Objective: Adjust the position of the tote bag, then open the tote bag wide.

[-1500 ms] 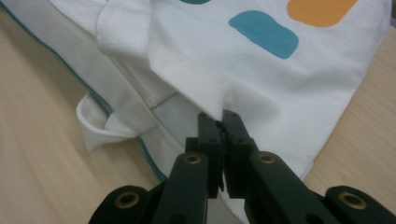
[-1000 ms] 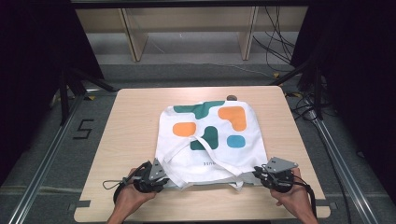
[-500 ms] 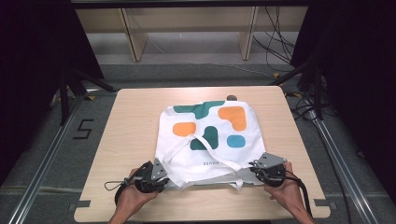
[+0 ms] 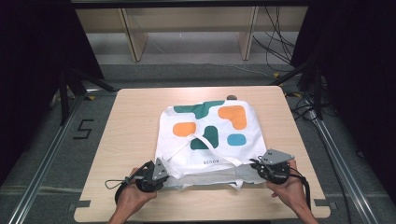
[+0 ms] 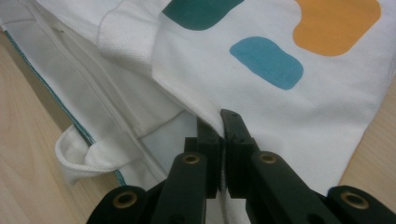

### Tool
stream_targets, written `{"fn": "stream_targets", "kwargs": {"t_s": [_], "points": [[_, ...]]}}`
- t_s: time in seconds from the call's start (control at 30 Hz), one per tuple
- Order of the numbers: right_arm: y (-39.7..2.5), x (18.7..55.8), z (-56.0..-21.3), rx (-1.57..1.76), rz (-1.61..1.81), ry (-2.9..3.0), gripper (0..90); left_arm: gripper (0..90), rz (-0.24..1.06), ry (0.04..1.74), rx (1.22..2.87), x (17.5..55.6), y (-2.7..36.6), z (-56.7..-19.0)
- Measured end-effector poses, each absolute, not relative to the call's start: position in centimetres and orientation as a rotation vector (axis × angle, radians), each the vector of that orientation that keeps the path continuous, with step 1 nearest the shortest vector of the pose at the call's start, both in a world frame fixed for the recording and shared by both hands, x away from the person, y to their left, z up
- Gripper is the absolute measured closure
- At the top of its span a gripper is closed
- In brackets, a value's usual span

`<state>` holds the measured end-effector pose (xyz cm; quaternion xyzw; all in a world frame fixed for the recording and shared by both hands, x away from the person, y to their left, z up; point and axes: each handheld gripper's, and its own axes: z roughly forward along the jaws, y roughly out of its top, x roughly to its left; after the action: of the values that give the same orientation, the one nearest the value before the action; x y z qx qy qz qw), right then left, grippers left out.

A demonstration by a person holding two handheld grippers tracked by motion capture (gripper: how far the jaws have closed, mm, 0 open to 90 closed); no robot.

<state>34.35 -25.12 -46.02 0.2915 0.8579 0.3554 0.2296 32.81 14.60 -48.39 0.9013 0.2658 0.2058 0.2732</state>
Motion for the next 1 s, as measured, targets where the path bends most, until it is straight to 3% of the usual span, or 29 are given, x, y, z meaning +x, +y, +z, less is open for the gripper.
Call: {"fn": "stream_targets", "kwargs": {"t_s": [1.0], "points": [[-25.7,33.0,-44.9,0.803,1.025,2.400,87.7,86.6,0.521,0.639,2.390,32.2,15.6,-45.7]]}}
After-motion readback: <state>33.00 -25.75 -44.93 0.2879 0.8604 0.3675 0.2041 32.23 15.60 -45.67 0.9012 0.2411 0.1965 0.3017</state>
